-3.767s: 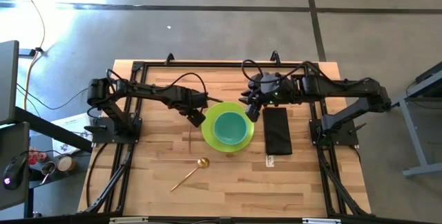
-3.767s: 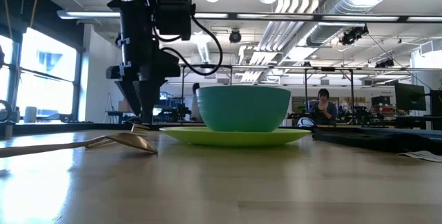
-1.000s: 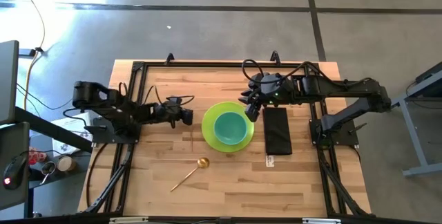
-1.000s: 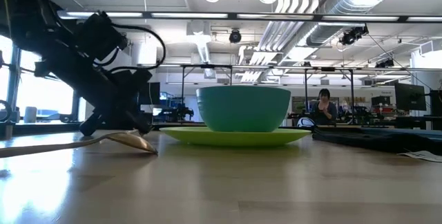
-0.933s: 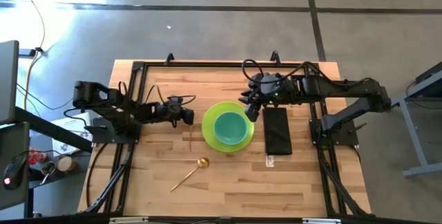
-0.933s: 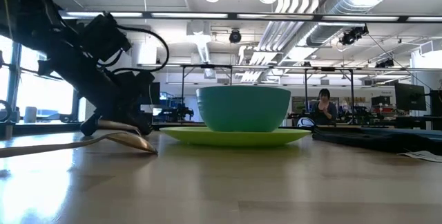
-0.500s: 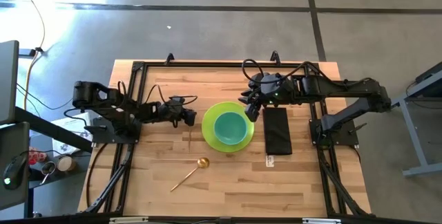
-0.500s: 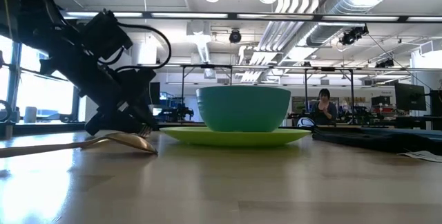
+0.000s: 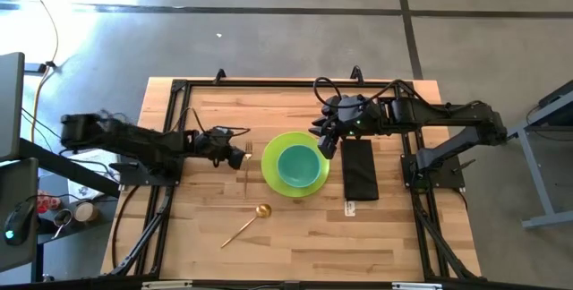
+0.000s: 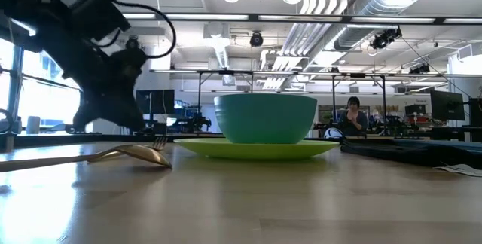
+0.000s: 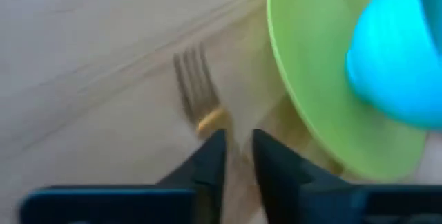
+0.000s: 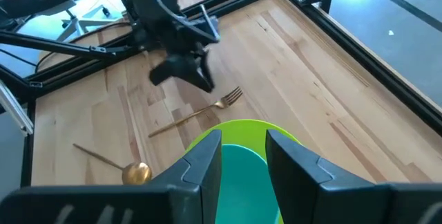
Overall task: Set table place
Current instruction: Put the gold fork beside the plate
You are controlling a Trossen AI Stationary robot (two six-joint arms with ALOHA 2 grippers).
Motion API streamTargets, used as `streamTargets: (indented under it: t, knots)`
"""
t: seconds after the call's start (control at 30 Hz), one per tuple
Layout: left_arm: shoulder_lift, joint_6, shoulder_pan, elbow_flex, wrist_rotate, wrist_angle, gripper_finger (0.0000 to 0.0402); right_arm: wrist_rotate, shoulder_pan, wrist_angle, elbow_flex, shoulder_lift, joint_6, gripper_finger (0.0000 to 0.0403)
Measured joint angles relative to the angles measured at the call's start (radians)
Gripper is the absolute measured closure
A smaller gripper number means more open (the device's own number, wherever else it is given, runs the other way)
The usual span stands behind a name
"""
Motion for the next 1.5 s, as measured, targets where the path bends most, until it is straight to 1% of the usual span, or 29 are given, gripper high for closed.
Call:
streamTargets:
  t: [0.03,0.07,0.13,0.2,0.27,0.37,0.47,0.53,0.67,0.77,1.03,1.17,1.5]
  knots:
    - [-0.036,-0.011,-0.019,0.022,-0.01,-0.095,0.0372,0.0,0.0,0.0,0.0,0.0,-0.005,0.0297]
    - [-0.071,-0.032,-0.04,0.048,-0.018,-0.194,0.0386,0.0,0.0,0.0,0.0,0.0,-0.011,0.0297]
    - [-0.116,-0.1,-0.086,0.105,-0.044,-0.373,0.0391,0.0,-0.002,0.0,0.0,0.0,-0.018,0.0297]
    - [-0.12,-0.175,-0.148,0.149,-0.078,-0.517,0.0391,0.0,-0.006,0.0,0.0,0.0,-0.029,0.0297]
    - [-0.105,-0.244,-0.21,0.169,-0.109,-0.587,0.0398,0.0,-0.008,0.0,0.0,0.0,-0.035,0.0297]
    - [-0.057,-0.345,-0.296,0.169,-0.142,-0.571,0.0398,0.0,-0.013,0.0,0.0,0.0,-0.037,0.0297]
    - [0.018,-0.414,-0.346,0.169,-0.169,-0.538,0.04,0.0,-0.013,0.001,0.0,0.0,-0.038,0.0297]
    - [0.068,-0.437,-0.356,0.169,-0.171,-0.511,0.0401,0.0,-0.013,0.004,0.0,0.0,-0.038,0.0297]
    - [0.16,-0.432,-0.356,0.17,-0.142,-0.387,0.0401,0.0,-0.013,0.002,0.0,0.0,-0.037,0.0297]
    - [0.205,-0.428,-0.356,0.17,-0.141,-0.323,0.0401,0.0,-0.013,0.001,0.0,0.0,-0.035,0.0297]
    - [0.221,-0.425,-0.356,0.17,-0.149,-0.284,0.0401,0.0,-0.013,0.0,0.0,0.0,-0.036,0.0297]
    - [0.222,-0.418,-0.356,0.17,-0.157,-0.237,0.0401,0.0,-0.013,0.0,0.0,0.0,-0.035,0.0297]
    - [0.222,-0.413,-0.356,0.17,-0.168,-0.235,0.0401,0.0,-0.013,0.0,0.0,0.0,-0.034,0.0297]
